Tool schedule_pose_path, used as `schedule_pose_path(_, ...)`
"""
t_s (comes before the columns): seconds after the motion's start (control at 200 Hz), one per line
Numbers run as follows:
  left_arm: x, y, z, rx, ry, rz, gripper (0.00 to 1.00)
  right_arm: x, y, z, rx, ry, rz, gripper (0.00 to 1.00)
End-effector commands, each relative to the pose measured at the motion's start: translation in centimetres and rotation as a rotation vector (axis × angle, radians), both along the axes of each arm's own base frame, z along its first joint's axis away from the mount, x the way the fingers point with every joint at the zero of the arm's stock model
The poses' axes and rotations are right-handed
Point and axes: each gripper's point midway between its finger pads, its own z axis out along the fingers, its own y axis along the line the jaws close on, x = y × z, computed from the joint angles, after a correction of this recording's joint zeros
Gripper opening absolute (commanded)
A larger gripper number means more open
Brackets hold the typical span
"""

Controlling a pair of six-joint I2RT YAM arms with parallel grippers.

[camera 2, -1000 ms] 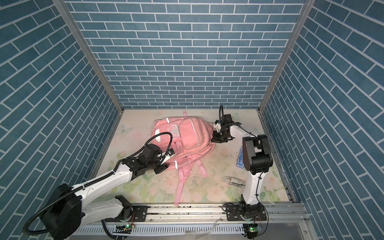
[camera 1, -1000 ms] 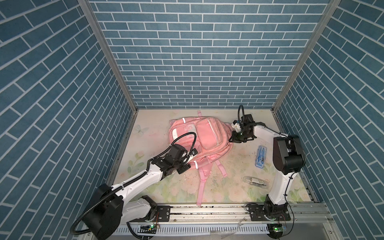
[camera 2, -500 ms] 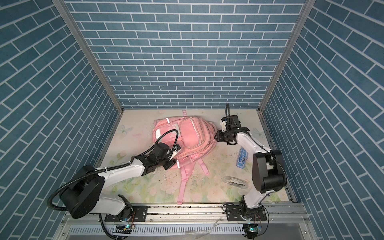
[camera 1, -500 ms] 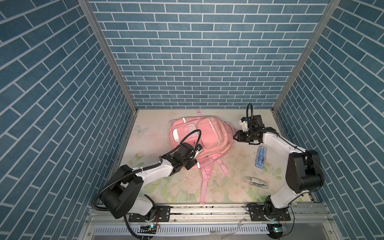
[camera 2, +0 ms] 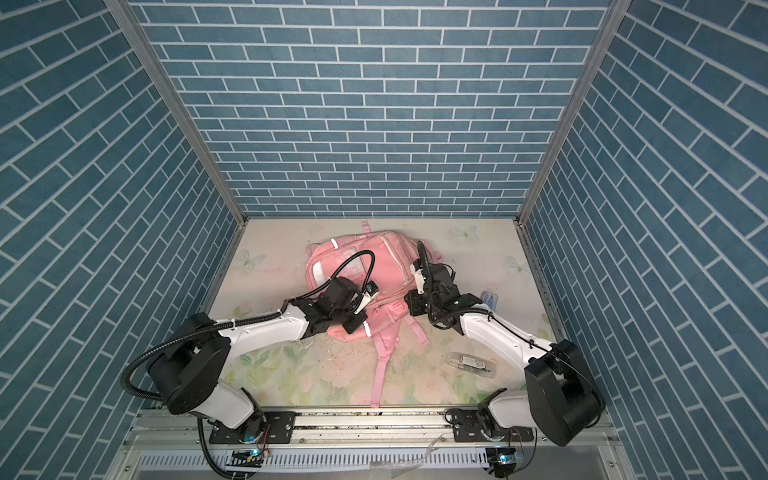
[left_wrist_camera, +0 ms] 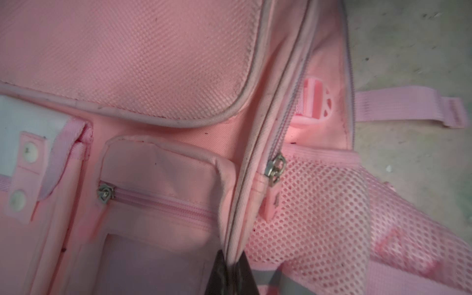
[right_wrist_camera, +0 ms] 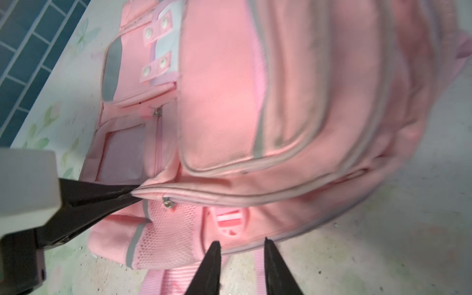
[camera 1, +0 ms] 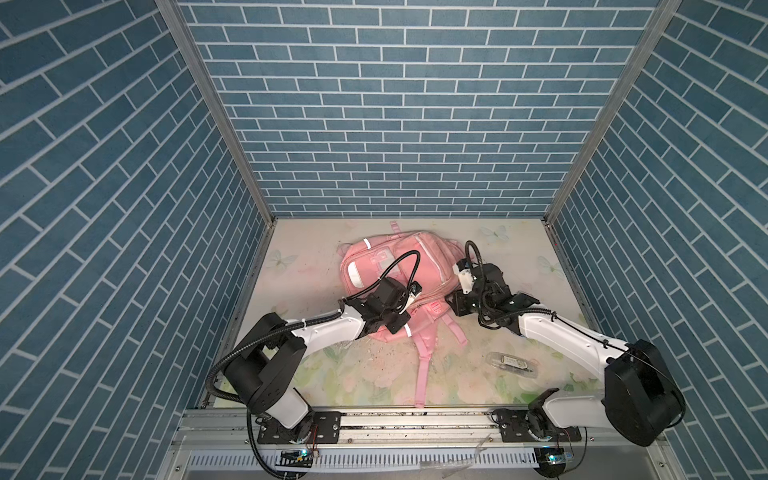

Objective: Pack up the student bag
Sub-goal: 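Move the right gripper to the side zipper pull while left holds the flap, then grasp the metal zipper pull with the right gripper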

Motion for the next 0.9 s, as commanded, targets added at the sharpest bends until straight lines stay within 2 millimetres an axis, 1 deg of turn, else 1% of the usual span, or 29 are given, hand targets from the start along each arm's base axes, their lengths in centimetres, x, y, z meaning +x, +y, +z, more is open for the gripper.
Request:
schedule_pose_path(0.0,-1.2,-3.9,2.8,-0.14,0.061,-0.023,0.0,0.0,0.8,1.4,0.025,-0.078,-0.027,0.32)
schedule_pose_path(0.055,-1.2,-4.6,3.3,-0.165,0.078,-0.01,0.0,-0.4,1.2,1.3,0.03,-0.091,-0.015,0.32)
schedule_pose_path(0.17,-1.0,-5.3,3.9,-0.199,0.112,0.011,0.0,-1.1,1.8,1.3,0.035,-0.147,0.018,0.33)
schedule_pose_path(0.25,-0.9,-5.6,4.3,-0.217,0.121,0.018,0.0,-1.5,1.7,1.0,0.021,-0.2,0.033,0.33)
schedule_pose_path(0.385,-1.0,-6.3,5.1,-0.257,0.134,0.008,0.0,-2.0,1.2,1.0,0.011,-0.304,0.041,0.35)
schedule_pose_path(0.49,-1.1,-6.8,5.9,-0.304,0.148,0.013,0.0,-2.8,1.1,1.4,0.001,-0.406,0.068,0.35)
schedule_pose_path(0.585,-1.1,-7.2,6.3,-0.342,0.171,0.025,0.0,-3.5,1.5,2.0,0.002,-0.483,0.097,0.38)
schedule_pose_path(0.625,-1.1,-7.4,6.4,-0.357,0.177,0.025,0.0,-3.5,1.5,2.1,-0.007,-0.506,0.093,0.39)
schedule_pose_path(0.775,-1.3,-7.9,6.9,-0.398,0.194,0.024,0.0,-2.8,0.8,1.2,-0.093,-0.541,0.046,0.41)
schedule_pose_path(0.895,-1.4,-7.8,6.4,-0.398,0.205,0.028,0.0,-2.6,0.8,1.1,-0.121,-0.625,0.031,0.4)
